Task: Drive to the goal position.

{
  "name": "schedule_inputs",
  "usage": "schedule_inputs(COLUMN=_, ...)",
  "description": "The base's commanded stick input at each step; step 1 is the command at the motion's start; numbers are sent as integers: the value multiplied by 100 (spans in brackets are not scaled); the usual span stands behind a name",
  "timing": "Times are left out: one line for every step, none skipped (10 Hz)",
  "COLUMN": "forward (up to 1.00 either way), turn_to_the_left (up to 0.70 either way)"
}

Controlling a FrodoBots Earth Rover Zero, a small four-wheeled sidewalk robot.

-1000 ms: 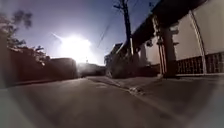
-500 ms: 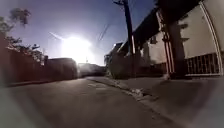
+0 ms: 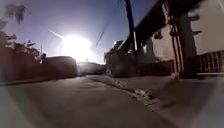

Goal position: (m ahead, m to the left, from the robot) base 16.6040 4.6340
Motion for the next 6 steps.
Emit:
schedule_inputs(forward=100, turn_to_the_left=0)
schedule_inputs(forward=100, turn_to_the_left=0)
schedule_inputs(forward=100, turn_to_the_left=0)
schedule_inputs(forward=100, turn_to_the_left=0)
schedule_inputs(forward=100, turn_to_the_left=0)
schedule_inputs(forward=100, turn_to_the_left=0)
